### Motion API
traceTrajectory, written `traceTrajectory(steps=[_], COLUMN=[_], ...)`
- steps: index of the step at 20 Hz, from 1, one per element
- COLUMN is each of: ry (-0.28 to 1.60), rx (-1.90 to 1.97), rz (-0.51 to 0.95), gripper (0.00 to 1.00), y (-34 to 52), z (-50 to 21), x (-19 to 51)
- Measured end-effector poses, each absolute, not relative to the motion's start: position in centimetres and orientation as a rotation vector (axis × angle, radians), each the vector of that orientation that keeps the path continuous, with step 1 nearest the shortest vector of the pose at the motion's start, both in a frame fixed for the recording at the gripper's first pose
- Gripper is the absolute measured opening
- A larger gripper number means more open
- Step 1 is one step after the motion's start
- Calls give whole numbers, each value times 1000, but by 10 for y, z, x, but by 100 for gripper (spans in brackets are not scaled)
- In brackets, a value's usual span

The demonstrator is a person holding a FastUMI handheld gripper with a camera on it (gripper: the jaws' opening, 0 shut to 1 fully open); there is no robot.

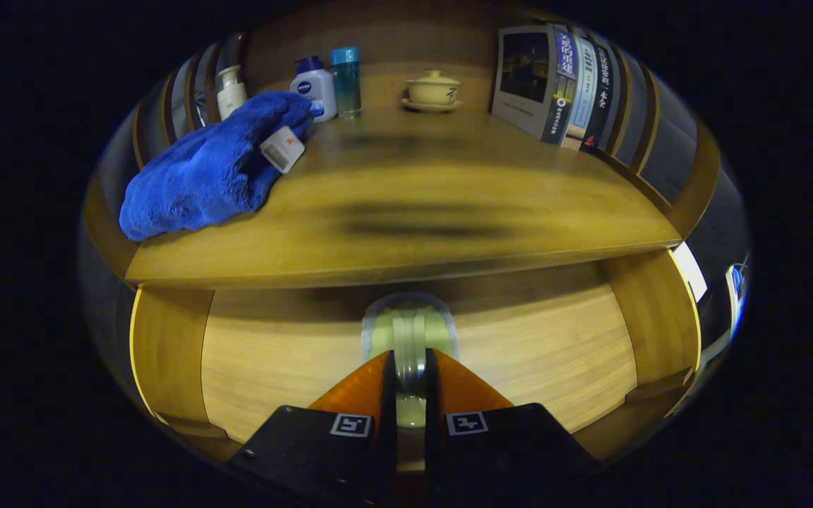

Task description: Pull open the drawer, take out the items inside it, and place them on the countertop above the cabinet.

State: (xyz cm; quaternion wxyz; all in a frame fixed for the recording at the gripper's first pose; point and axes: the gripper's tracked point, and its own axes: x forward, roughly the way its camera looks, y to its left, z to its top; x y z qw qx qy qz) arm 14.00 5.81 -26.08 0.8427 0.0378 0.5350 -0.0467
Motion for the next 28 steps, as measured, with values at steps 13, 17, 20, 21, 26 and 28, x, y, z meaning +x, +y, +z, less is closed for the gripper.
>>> traceTrajectory(steps=[13, 17, 20, 21, 26, 28], ry=[833, 699, 614, 595, 565, 590], rx=[29, 38, 36, 33, 42, 47], rz=[-145, -166, -157, -151, -128, -128], gripper=[25, 25, 25, 25, 25, 25], y=[31, 20, 18, 18, 9, 4], z=[-150, -95, -66, -61, -63, -71], x=[121, 133, 166, 179, 239, 257])
